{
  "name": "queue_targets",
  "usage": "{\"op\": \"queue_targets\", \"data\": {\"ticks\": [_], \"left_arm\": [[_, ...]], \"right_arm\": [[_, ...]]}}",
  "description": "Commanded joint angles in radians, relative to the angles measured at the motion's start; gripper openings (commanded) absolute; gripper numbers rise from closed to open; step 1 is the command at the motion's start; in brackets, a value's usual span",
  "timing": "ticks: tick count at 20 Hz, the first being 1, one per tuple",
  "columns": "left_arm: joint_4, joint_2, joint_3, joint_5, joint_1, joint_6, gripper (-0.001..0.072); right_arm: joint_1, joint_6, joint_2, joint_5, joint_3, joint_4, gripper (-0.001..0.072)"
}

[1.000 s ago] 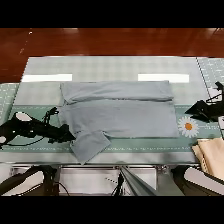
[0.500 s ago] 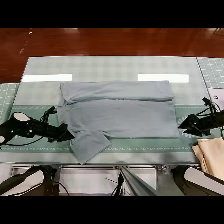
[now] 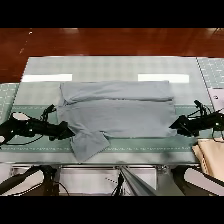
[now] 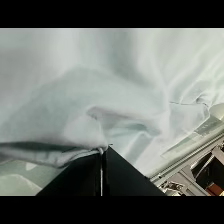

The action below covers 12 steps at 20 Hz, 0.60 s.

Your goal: Fold the shirts.

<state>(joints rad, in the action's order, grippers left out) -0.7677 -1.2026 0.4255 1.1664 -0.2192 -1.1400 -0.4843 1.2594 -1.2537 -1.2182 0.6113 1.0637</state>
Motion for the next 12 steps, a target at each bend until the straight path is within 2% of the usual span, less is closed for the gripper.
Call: {"op": "queue_targets", "data": {"ticks": [1, 2, 3, 6, 8, 10, 12], "left_arm": [[0.018, 0.0, 0.001, 0.0, -0.001, 0.007, 0.003], [0.018, 0.0, 0.002, 0.0, -0.001, 0.007, 0.0029], [0.017, 0.001, 0.009, 0.003, -0.001, 0.007, 0.003], [0.018, 0.041, 0.096, 0.034, -0.001, 0.006, 0.0029], [0.021, 0.085, 0.204, 0.056, -0.001, 0.006, 0.0029], [0.021, 0.104, 0.323, 0.055, -0.001, 0.005, 0.0029], [0.024, 0.092, 0.412, -0.006, 0.002, 0.002, 0.003]], "right_arm": [[0.095, 0.023, -0.002, 0.091, -0.006, 0.019, 0.0276], [0.103, 0.023, -0.001, 0.079, -0.001, 0.019, 0.0126], [0.105, 0.02, 0.0, 0.05, 0.014, 0.02, 0.0037], [0.105, -0.002, 0.055, -0.024, 0.109, 0.042, 0.0035], [0.105, -0.008, 0.105, -0.018, 0.187, 0.012, 0.0034], [0.106, -0.008, 0.117, 0.023, 0.26, -0.073, 0.0033], [0.106, -0.021, 0.096, 0.102, 0.299, -0.214, 0.0033]]}}
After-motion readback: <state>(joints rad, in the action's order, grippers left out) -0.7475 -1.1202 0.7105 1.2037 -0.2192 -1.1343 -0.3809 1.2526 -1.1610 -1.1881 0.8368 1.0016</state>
